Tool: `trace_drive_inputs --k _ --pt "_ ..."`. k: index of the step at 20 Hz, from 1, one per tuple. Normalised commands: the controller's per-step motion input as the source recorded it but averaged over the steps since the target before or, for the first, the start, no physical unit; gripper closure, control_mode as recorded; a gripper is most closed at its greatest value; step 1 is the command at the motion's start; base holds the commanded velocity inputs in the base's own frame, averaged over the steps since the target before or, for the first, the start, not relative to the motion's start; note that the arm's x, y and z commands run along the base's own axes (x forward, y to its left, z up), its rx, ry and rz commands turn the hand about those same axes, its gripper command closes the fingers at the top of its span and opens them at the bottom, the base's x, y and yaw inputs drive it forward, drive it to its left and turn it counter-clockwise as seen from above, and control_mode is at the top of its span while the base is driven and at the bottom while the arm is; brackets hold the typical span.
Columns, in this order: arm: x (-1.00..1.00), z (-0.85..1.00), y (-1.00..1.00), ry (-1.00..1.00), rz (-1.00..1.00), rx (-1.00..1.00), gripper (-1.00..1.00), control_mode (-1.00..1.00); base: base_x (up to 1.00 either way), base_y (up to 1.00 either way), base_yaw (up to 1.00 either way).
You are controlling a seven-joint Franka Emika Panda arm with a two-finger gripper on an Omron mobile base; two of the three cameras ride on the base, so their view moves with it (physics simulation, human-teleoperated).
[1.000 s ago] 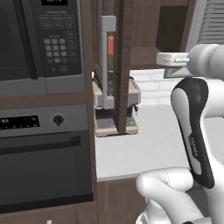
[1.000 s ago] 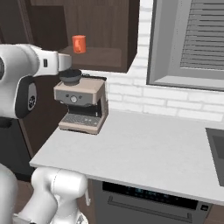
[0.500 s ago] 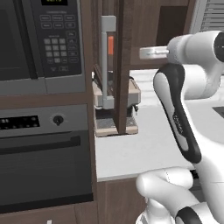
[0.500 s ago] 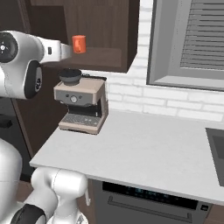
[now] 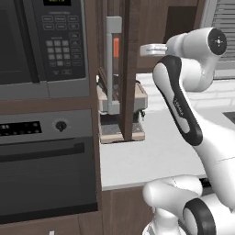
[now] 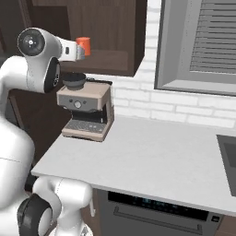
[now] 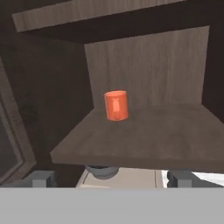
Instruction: Gather all objects into one cabinet and sort the glasses and bowls to opposite sides.
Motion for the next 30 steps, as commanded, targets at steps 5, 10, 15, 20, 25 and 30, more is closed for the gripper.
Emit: trace_drive_inputs --k 5,10,15,20,25,30 --pt "0.49 -0.19 0.12 0.01 0.06 0.0 -1.0 -1.0 0.0 0.0 0.0" --pt "0.73 -0.03 0.0 0.0 0.0 0.0 -1.0 -1.0 0.0 0.0 0.0" --pt "0.58 0.0 0.21 0.03 0.0 -0.02 -1.0 -1.0 0.0 0.0 0.0" --pt "0.67 0.0 0.08 0.06 0.0 -0.02 -1.0 -1.0 0.0 0.0 0.0" --pt "0.68 0.0 0.01 0.09 -0.02 -0.02 -1.0 -1.0 0.0 0.0 0.0" --pt "0.56 -0.07 0.03 0.1 0.0 -0.09 -1.0 -1.0 0.0 0.0 0.0"
